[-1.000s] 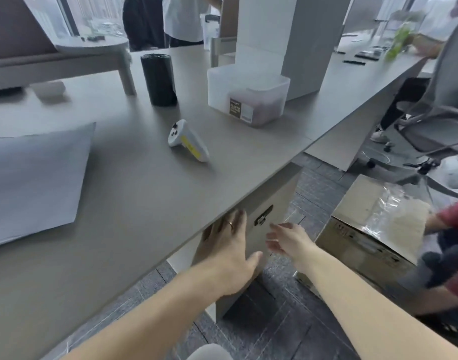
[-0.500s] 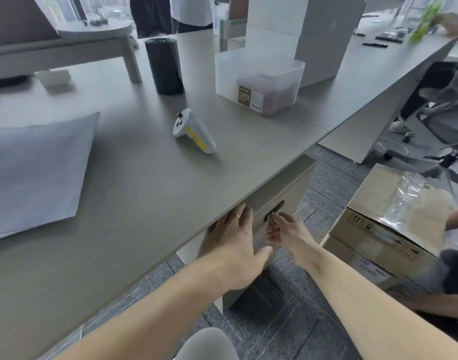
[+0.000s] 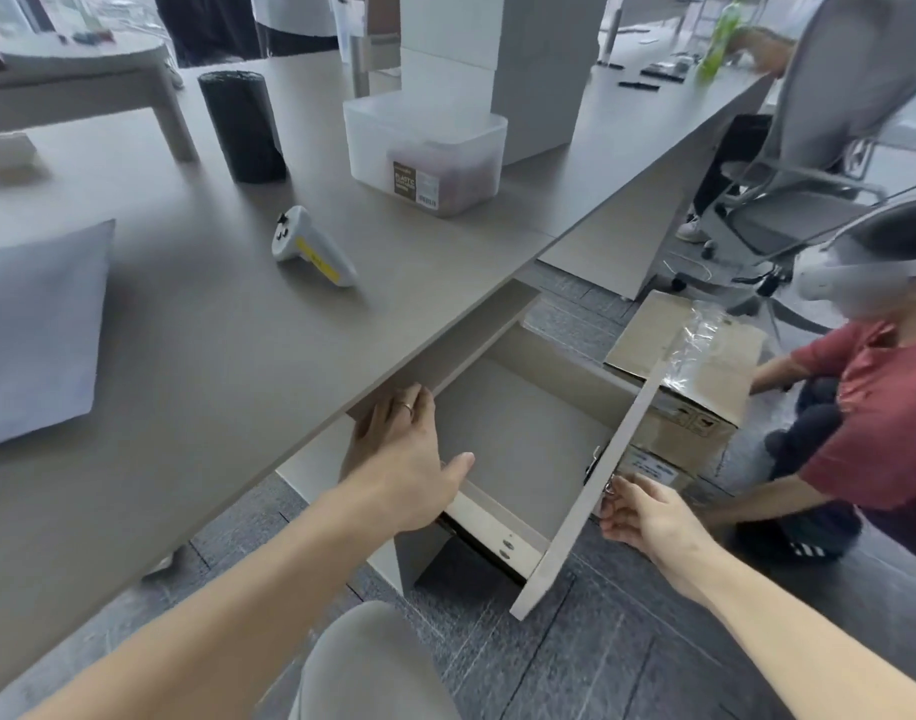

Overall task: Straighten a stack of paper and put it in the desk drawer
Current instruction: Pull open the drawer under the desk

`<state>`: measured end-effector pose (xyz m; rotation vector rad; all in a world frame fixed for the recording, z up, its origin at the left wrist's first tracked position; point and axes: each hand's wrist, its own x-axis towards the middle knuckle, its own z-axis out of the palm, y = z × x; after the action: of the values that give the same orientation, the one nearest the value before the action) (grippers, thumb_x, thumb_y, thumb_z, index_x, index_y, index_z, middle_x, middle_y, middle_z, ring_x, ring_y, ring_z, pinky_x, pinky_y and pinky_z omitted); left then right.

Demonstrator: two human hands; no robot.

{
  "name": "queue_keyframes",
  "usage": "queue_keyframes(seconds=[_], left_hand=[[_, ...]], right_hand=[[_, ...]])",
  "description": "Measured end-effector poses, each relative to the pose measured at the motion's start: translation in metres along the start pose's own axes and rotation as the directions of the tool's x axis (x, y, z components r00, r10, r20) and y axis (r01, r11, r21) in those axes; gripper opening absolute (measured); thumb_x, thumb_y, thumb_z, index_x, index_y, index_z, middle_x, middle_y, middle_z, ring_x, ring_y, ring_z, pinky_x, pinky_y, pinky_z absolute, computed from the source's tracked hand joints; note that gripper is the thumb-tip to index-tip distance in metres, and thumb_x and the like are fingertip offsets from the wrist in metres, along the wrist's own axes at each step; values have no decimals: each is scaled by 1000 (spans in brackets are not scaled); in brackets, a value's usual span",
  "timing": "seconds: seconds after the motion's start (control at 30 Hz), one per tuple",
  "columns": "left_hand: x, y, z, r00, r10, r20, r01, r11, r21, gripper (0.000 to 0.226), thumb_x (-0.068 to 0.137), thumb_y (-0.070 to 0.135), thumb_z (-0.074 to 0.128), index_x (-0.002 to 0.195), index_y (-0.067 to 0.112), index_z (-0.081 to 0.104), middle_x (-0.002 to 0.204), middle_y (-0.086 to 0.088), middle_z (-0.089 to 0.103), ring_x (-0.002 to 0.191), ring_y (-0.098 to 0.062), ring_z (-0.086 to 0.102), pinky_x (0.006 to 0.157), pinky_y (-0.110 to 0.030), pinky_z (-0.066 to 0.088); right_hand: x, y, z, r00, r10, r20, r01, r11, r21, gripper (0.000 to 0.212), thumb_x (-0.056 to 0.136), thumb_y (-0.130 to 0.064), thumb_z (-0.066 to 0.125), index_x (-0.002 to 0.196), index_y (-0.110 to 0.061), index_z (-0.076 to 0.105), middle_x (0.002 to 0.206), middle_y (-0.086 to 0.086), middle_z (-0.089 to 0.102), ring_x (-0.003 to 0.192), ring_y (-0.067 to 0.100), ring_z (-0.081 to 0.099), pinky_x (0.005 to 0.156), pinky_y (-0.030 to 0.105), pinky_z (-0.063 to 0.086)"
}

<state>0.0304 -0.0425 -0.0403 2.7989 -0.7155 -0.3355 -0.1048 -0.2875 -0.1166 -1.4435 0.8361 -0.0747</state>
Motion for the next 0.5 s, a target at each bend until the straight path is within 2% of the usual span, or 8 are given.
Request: queue_keyframes(seconds=[0.23,0.43,0.5], left_hand=[[-12,9,4,999,-18,28,18,1000,16,95,96,60,48,166,10,8,176,-5,8,160,-26,10,127,-41,13],[-13,15,6,999,-20,31,19,999,27,98,96,62,49,166,10,5,176,-9,5,160,-30,10,128,-44,13],[-14,17,7,1000,-8,29,8,1000,18,98,95,62,49,166,10,5,176,-10,5,160,-31,9,128,-45,13]], right_hand=[[-31,17,-46,996,27,-80,-27,1000,10,25,106,-14,44,89,-3,59,69,14,62,59,24,60,57,32,55],[-40,21,-58,992,57,-110,-55,998,28,24,107,-13,41,92,-2,56,72,16,59,60,27,59,49,26,56],[-39,21,-58,991,73,-116,-72,997,11,24,107,-16,41,97,-2,56,76,17,62,64,28,61,54,30,59]])
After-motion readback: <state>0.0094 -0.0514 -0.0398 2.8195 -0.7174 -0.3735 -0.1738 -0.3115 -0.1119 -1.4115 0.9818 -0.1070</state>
